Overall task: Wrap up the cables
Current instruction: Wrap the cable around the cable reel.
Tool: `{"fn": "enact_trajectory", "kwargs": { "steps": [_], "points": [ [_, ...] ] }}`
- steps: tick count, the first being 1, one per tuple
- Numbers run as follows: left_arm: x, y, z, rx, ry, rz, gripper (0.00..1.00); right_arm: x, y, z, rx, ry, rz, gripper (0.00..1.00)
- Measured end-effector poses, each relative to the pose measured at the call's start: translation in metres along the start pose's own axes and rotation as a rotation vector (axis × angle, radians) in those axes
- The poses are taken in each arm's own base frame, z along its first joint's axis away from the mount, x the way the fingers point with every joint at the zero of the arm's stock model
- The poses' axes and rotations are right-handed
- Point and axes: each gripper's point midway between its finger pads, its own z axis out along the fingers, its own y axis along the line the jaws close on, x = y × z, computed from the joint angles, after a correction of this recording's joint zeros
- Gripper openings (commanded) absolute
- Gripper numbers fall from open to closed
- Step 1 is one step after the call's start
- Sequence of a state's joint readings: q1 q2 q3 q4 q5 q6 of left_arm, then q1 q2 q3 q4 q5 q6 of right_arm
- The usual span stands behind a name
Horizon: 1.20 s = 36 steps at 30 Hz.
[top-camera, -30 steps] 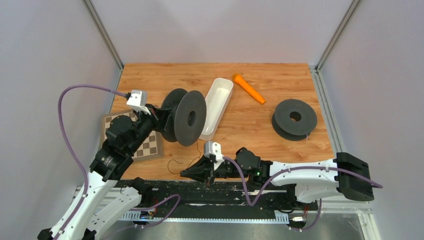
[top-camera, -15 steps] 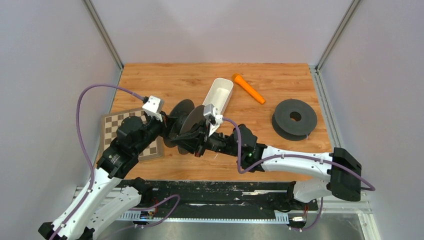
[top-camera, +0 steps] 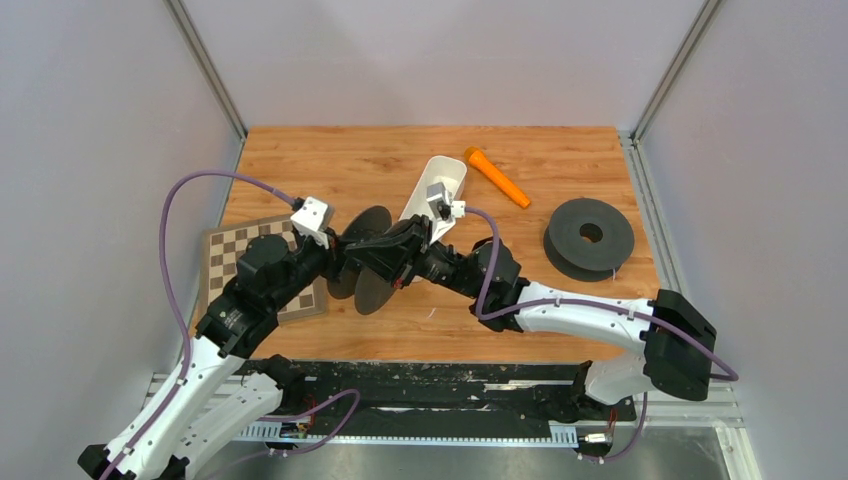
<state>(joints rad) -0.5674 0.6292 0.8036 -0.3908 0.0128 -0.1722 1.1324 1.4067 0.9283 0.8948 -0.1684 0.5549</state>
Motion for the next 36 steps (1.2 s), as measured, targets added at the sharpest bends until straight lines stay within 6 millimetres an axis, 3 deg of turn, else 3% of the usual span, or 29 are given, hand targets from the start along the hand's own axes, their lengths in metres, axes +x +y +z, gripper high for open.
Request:
{"fn": "enact_trajectory", "kwargs": {
  "steps": [3,10,16,19,24,32,36],
  "points": [
    [0.003,-0.004,0.0,0.024,0.007,0.008,0.0,-0.009,-0.009,0.001,0.029,-0.028,-0.007,0.0],
    [0.01,-0.018,-0.003,0.125,0.035,0.071,0.0,-0.032,-0.054,-0.006,0.15,-0.094,-0.008,0.0],
    [0.015,-0.023,-0.008,0.161,0.051,0.1,0.0,-0.028,-0.097,-0.035,0.259,-0.092,0.03,0.0],
    [0.013,-0.025,-0.012,0.174,0.04,0.105,0.0,-0.024,-0.107,-0.054,0.275,-0.071,0.046,0.0],
    [0.008,-0.039,-0.021,0.251,0.011,0.108,0.0,-0.034,-0.104,-0.094,0.214,-0.041,0.032,0.0],
    [0.011,-0.074,-0.035,0.46,0.025,0.082,0.0,-0.043,-0.07,-0.144,0.016,0.02,-0.062,0.0],
    [0.006,-0.087,-0.042,0.537,0.012,0.068,0.0,-0.046,-0.057,-0.159,-0.068,0.065,-0.109,0.0]
  ]
}}
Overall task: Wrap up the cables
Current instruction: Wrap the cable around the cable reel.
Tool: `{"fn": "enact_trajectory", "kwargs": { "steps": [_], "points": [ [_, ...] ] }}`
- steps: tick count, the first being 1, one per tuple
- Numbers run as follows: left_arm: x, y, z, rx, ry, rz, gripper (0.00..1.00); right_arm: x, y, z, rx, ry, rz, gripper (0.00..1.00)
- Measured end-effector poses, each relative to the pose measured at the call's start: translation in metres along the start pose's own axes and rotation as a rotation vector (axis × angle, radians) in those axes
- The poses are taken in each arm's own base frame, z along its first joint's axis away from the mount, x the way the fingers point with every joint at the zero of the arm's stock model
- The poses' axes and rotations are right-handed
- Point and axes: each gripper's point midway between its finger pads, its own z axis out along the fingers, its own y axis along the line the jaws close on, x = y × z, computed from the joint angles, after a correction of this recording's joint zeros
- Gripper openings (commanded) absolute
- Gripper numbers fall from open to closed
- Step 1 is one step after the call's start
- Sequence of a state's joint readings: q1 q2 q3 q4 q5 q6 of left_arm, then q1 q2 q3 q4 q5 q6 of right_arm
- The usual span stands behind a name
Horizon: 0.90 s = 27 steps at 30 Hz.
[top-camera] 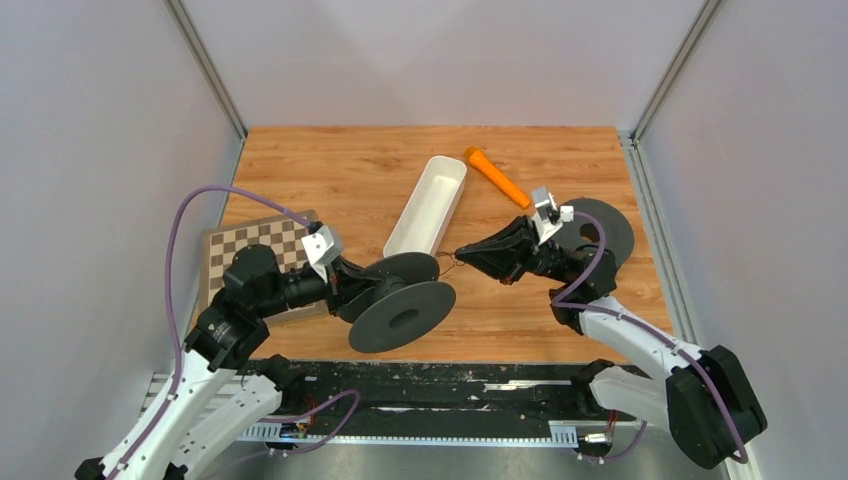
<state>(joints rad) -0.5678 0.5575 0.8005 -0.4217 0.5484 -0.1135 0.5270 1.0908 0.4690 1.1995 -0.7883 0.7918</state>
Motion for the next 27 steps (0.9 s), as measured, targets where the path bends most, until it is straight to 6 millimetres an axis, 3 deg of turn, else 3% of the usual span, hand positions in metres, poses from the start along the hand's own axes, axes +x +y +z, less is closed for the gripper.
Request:
{"fn": "enact_trajectory", "kwargs": {
  "steps": [6,10,12,19,23,27],
  "points": [
    [-0.008,-0.007,-0.003,0.033,-0.034,0.023,0.0,-0.003,0.022,-0.007,-0.057,0.037,0.005,0.0],
    [-0.01,-0.004,-0.003,0.015,-0.043,0.04,0.0,-0.02,-0.002,-0.009,0.17,-0.066,0.202,0.0],
    [-0.011,0.002,-0.003,-0.014,-0.045,0.054,0.0,-0.019,-0.016,-0.016,0.265,-0.126,0.302,0.0],
    [-0.016,0.021,0.005,-0.078,-0.052,0.14,0.0,0.039,-0.079,-0.045,0.578,-0.177,0.662,0.0],
    [-0.02,0.024,0.011,-0.067,-0.068,0.203,0.0,0.07,-0.098,-0.055,0.67,-0.164,0.813,0.02],
    [-0.025,0.021,0.013,-0.037,-0.088,0.252,0.0,0.086,-0.103,-0.054,0.693,-0.147,0.893,0.05]
  ]
}}
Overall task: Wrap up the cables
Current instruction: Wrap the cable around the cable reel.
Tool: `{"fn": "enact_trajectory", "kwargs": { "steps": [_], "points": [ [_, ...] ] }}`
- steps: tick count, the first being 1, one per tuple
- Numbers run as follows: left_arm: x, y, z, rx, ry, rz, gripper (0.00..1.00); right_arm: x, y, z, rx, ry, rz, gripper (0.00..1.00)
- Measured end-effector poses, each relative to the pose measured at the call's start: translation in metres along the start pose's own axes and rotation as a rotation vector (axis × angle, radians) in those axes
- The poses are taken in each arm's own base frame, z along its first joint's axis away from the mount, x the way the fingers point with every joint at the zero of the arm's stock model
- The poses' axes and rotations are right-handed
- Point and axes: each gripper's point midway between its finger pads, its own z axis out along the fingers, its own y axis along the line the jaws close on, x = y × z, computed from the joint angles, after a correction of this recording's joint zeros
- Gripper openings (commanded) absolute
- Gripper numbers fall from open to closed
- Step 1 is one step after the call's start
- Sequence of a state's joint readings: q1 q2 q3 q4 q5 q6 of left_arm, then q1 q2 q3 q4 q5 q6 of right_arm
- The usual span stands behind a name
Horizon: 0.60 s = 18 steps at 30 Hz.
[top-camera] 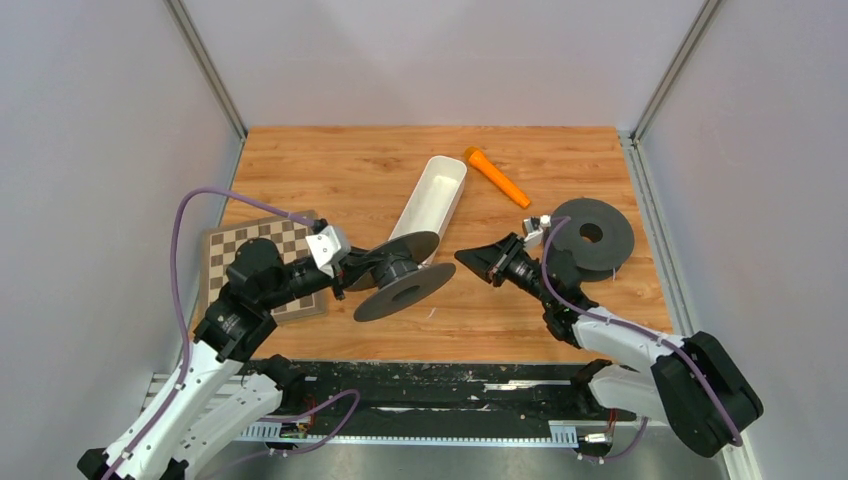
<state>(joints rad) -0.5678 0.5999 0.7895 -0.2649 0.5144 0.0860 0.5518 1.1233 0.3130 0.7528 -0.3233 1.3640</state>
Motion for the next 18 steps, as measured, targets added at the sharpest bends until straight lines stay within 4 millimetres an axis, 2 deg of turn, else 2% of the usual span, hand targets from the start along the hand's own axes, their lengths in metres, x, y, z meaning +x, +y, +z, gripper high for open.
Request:
{"fn": "enact_trajectory", "kwargs": {
  "steps": [6,10,15,18],
  "points": [
    [0.0,0.003,0.004,-0.002,0.0,0.0,0.0,0.008,0.003,0.002,-0.016,0.024,0.024,0.08],
    [0.007,0.009,0.007,-0.033,0.026,-0.034,0.0,0.009,0.008,0.001,-0.047,0.033,-0.021,0.15],
    [0.009,0.013,0.005,-0.078,0.077,-0.131,0.0,0.006,0.009,-0.014,-0.05,-0.003,-0.234,0.24],
    [-0.001,0.011,0.002,-0.076,0.069,-0.196,0.0,-0.005,0.028,-0.032,-0.096,-0.089,-0.454,0.28]
  ]
}}
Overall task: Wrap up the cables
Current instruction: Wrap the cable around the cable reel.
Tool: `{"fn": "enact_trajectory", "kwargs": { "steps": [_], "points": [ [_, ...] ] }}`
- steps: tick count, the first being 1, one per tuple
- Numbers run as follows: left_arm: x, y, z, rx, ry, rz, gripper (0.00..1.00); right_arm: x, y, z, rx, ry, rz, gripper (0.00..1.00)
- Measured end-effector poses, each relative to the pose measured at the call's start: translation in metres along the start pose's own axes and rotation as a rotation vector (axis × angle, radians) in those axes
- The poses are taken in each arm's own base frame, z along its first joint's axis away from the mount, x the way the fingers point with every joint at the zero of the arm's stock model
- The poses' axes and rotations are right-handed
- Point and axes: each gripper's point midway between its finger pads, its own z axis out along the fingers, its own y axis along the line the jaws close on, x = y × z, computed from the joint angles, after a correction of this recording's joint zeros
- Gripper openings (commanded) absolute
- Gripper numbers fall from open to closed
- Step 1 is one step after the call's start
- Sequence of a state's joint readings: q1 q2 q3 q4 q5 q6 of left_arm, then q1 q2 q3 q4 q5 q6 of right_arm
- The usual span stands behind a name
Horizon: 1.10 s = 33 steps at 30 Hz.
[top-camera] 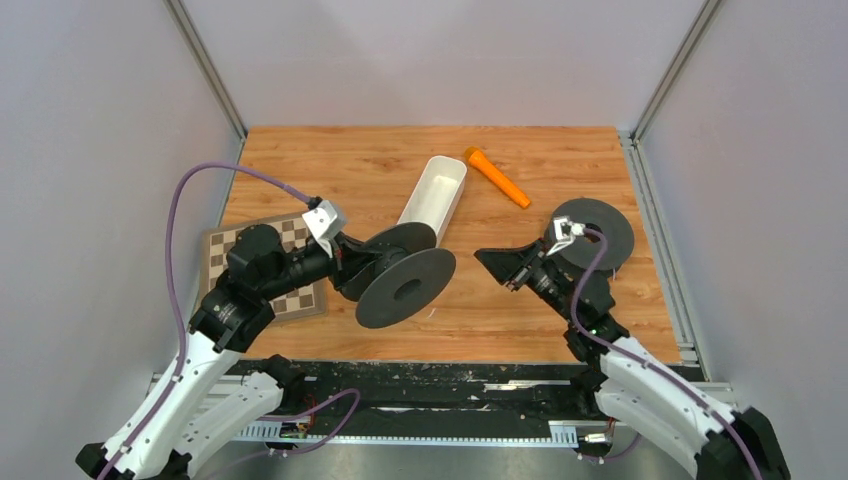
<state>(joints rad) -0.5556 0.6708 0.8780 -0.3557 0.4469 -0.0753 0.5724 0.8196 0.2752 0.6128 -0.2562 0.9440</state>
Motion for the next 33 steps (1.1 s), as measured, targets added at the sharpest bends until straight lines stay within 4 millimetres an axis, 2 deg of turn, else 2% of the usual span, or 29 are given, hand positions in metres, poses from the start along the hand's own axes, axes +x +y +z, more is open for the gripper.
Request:
{"fn": "enact_trajectory", "kwargs": {
  "steps": [3,6,9,13,22,27,33],
  "points": [
    [-0.011,-0.008,-0.004,0.031,-0.011,-0.072,0.0,-0.021,0.017,-0.019,-0.062,-0.104,-0.247,0.32],
    [-0.022,-0.016,-0.006,0.08,-0.01,-0.151,0.0,-0.029,0.023,-0.041,-0.114,-0.19,-0.498,0.35],
    [-0.033,-0.027,-0.006,0.158,-0.004,-0.24,0.0,-0.026,0.022,-0.057,-0.156,-0.233,-0.708,0.4],
    [-0.043,-0.045,-0.006,0.267,0.013,-0.341,0.0,-0.01,0.028,-0.072,-0.276,-0.243,-0.941,0.42],
    [-0.065,-0.082,-0.022,0.506,0.026,-0.386,0.0,0.014,0.052,-0.08,-0.493,-0.208,-1.13,0.45],
    [-0.065,-0.085,-0.022,0.54,0.043,-0.406,0.0,0.019,0.071,-0.085,-0.588,-0.212,-1.174,0.47],
    [-0.062,-0.082,-0.016,0.536,0.063,-0.438,0.0,0.015,0.11,-0.096,-0.712,-0.261,-1.217,0.49]
  ]
}}
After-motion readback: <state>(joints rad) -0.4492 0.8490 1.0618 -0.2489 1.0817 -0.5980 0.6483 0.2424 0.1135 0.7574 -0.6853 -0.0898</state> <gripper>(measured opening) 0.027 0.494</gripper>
